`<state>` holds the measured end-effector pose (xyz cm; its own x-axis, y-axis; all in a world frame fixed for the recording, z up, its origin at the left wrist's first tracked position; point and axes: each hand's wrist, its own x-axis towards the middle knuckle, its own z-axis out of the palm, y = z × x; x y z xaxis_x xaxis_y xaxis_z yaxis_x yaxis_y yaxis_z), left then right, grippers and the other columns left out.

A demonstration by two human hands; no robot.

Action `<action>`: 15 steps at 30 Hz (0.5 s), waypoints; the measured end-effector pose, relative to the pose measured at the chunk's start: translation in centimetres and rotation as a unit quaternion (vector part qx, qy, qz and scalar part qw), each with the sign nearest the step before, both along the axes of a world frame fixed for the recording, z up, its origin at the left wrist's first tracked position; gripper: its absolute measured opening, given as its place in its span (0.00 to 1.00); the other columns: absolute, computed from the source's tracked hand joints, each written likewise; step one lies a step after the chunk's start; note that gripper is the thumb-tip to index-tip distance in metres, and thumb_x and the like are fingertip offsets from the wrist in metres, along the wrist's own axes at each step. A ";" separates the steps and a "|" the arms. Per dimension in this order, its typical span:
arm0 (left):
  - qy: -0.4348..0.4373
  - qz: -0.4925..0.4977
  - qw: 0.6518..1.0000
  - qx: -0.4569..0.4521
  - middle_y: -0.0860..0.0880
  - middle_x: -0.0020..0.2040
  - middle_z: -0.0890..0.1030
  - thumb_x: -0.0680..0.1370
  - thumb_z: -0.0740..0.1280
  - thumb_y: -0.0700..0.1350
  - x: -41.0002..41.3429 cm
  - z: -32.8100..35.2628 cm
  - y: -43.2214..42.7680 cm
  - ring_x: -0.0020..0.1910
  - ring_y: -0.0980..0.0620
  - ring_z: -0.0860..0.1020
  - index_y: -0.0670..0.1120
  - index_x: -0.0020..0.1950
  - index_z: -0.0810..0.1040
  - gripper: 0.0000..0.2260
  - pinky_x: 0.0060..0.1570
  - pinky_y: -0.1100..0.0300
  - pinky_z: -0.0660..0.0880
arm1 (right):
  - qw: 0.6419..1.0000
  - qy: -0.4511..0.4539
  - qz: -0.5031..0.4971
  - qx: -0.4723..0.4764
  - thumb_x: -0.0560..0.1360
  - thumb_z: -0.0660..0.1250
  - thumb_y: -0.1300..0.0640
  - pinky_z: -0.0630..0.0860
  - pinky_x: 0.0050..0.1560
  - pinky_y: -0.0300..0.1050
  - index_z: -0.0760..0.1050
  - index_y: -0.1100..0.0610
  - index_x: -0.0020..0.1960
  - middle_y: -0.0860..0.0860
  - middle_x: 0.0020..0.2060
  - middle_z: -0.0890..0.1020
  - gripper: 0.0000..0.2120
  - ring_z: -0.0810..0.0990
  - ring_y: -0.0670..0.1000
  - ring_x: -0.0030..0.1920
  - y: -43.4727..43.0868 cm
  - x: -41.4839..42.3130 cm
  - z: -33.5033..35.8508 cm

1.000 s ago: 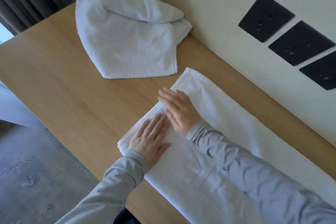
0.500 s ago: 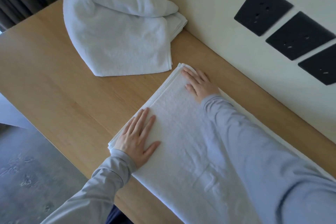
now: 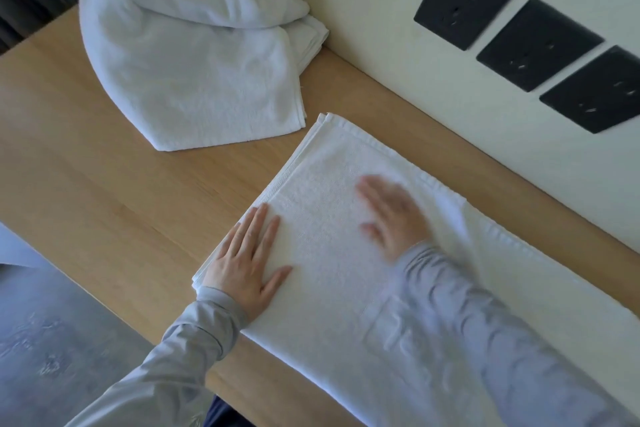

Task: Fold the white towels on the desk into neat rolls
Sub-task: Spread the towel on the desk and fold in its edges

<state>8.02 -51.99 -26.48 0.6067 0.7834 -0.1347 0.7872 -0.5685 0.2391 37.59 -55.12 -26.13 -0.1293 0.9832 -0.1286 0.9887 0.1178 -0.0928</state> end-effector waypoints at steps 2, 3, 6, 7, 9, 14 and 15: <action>0.003 -0.001 1.000 0.001 0.42 0.77 0.52 0.78 0.47 0.64 0.0 -0.2 0.0 0.76 0.45 0.52 0.44 0.77 0.52 0.33 0.73 0.50 0.52 | 0.992 -0.021 -0.122 -0.028 0.76 0.44 0.43 0.51 0.73 0.55 0.57 0.61 0.74 0.57 0.74 0.61 0.32 0.60 0.57 0.73 0.4 5.5 0.3; 0.004 -0.001 1.000 0.001 0.43 0.77 0.52 0.78 0.47 0.64 0.0 -0.2 0.0 0.76 0.46 0.51 0.45 0.77 0.51 0.33 0.73 0.50 0.52 | 0.985 -0.020 -0.165 -0.035 0.75 0.41 0.42 0.46 0.74 0.53 0.55 0.61 0.75 0.56 0.74 0.59 0.34 0.57 0.55 0.75 0.5 7.2 0.3; 0.008 -0.004 1.000 0.001 0.43 0.78 0.51 0.78 0.47 0.64 0.0 -0.1 0.1 0.77 0.46 0.51 0.45 0.78 0.51 0.34 0.73 0.50 0.51 | 0.971 -0.041 -0.231 -0.041 0.74 0.37 0.41 0.39 0.75 0.54 0.49 0.61 0.76 0.55 0.76 0.53 0.36 0.47 0.52 0.76 0.6 7.6 0.4; 0.012 -0.005 1.000 -0.001 0.43 0.78 0.51 0.78 0.47 0.64 0.0 -0.1 0.0 0.77 0.46 0.51 0.45 0.78 0.51 0.34 0.74 0.51 0.50 | 0.968 -0.055 -0.244 -0.024 0.75 0.38 0.42 0.38 0.74 0.56 0.48 0.61 0.76 0.55 0.76 0.51 0.35 0.46 0.52 0.76 0.6 6.4 0.7; 0.017 -0.002 1.000 -0.002 0.43 0.78 0.51 0.78 0.48 0.64 0.0 0.1 -0.1 0.77 0.46 0.51 0.44 0.77 0.51 0.34 0.74 0.52 0.48 | 0.968 -0.036 -0.245 0.027 0.77 0.43 0.45 0.41 0.74 0.58 0.50 0.63 0.75 0.58 0.76 0.52 0.32 0.48 0.56 0.76 0.2 2.6 1.6; 0.010 -0.003 1.000 -0.013 0.42 0.77 0.54 0.78 0.45 0.63 0.1 0.3 0.0 0.76 0.45 0.54 0.42 0.76 0.54 0.34 0.73 0.52 0.51 | 0.995 0.065 -0.010 0.068 0.76 0.53 0.50 0.53 0.72 0.59 0.56 0.62 0.74 0.57 0.74 0.59 0.29 0.54 0.56 0.75 -5.1 -12.9 1.1; 0.010 -0.006 1.000 -0.016 0.42 0.77 0.53 0.78 0.44 0.64 0.1 0.3 0.0 0.76 0.45 0.54 0.42 0.76 0.53 0.34 0.72 0.52 0.51 | 0.996 0.057 0.043 0.043 0.76 0.54 0.49 0.53 0.72 0.58 0.55 0.61 0.75 0.55 0.75 0.58 0.30 0.52 0.54 0.76 -6.8 -14.5 0.7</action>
